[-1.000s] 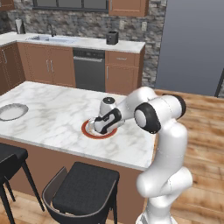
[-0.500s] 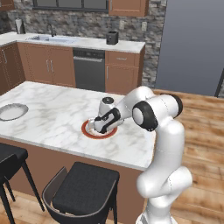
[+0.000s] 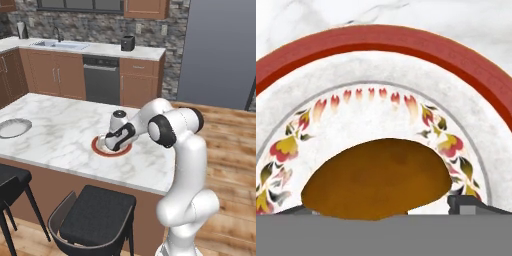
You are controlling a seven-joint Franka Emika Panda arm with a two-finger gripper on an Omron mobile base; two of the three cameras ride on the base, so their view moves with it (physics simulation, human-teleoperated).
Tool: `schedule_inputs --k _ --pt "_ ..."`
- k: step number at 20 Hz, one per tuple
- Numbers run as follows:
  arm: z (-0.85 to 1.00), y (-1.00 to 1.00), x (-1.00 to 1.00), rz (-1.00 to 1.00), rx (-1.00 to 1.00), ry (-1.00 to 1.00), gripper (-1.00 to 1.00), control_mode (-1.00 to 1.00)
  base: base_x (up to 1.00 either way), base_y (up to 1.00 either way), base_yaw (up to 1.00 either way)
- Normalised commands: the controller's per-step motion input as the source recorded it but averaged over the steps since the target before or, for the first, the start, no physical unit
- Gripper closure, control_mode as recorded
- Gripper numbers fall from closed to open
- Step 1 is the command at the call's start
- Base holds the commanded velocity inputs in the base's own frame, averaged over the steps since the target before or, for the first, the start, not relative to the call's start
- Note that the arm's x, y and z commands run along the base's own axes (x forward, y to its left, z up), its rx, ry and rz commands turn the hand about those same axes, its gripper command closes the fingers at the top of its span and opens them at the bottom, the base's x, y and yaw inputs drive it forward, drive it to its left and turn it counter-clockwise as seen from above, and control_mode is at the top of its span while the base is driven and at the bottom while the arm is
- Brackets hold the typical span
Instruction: Transport the chicken drumstick and mushroom to the fridge. Place the chicken drumstick on the rack containing meat and place the mushroom on the rack containing the vegetable, ensuring meats and vegetables are on different racks.
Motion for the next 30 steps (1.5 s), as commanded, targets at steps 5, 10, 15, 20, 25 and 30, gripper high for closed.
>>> schedule_inputs --k 5,10,15,20,25,30 --pt "-0.44 0.27 0.12 0.0 0.0 0.0 1.0 -1.0 0.0 0.0 0.0" --pt "-0.3 0.32 0.0 0.0 0.0 0.0 1.0 -1.0 0.0 0.0 0.0" --pt "-0.15 0.26 -0.3 0.0 0.01 -0.02 1.0 -1.0 0.0 0.0 0.0" --pt "0.16 0.04 -0.92 0.0 0.0 -0.11 1.0 -1.0 0.0 0.0 0.0" --pt "0.52 0.0 -1.0 -0.02 -0.01 -0.09 1.0 -1.0 0.0 0.0 0.0" --pt "0.75 -0.28 -1.0 -0.04 0.0 0.01 1.0 -1.0 0.0 0.0 0.0"
